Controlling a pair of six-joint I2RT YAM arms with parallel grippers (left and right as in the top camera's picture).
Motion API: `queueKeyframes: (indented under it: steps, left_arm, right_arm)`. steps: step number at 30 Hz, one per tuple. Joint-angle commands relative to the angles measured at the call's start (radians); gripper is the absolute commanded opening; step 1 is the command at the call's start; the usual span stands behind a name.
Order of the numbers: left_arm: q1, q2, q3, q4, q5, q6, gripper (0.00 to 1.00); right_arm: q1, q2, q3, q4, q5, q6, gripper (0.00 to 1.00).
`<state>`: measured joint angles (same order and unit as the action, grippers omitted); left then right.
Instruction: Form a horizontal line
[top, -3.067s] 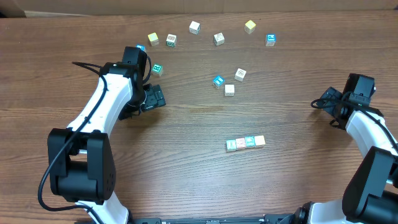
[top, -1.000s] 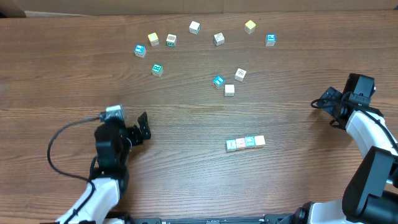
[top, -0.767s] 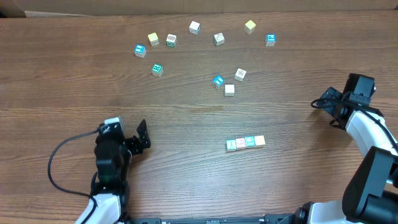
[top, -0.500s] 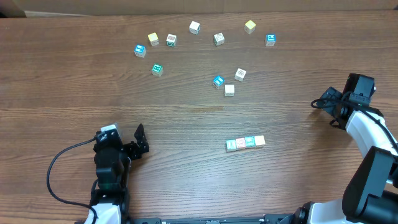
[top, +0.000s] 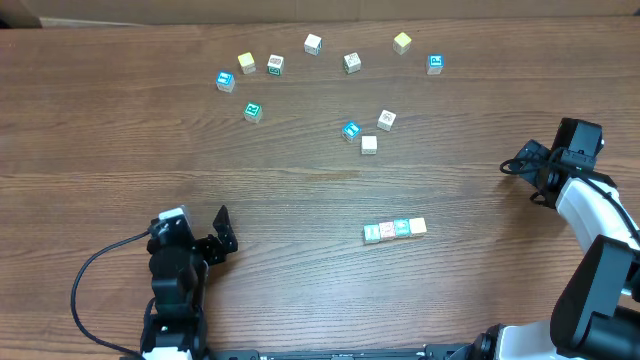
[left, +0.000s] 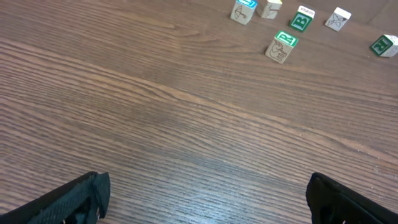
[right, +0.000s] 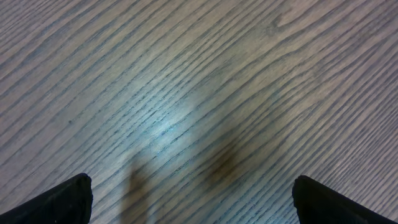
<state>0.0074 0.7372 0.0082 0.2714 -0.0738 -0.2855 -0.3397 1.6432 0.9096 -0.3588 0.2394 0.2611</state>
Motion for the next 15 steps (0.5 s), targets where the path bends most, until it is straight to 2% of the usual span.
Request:
queueKeyframes:
  steps: [1, 9, 13, 15]
  left_arm:
    - [0.005, -0.067, -0.004, -0.038, -0.027, -0.011, 0.99]
    - [0.005, -0.236, -0.004, -0.195, -0.051, -0.011, 1.0]
    - [0.005, -0.356, -0.004, -0.322, -0.087, -0.011, 1.0]
    - [0.0, -0.409, -0.004, -0.335, -0.091, 0.018, 1.0]
  right_arm:
    - [-0.002, 0.001, 0.006, 0.006, 0.003, 0.003, 1.0]
    - [-0.002, 0.001, 0.006, 0.006, 0.003, 0.003, 1.0]
    - [-0.002, 0.001, 0.006, 0.007, 0.003, 0.003, 1.0]
    - [-0.002, 0.001, 0.006, 0.008, 0.003, 0.003, 1.0]
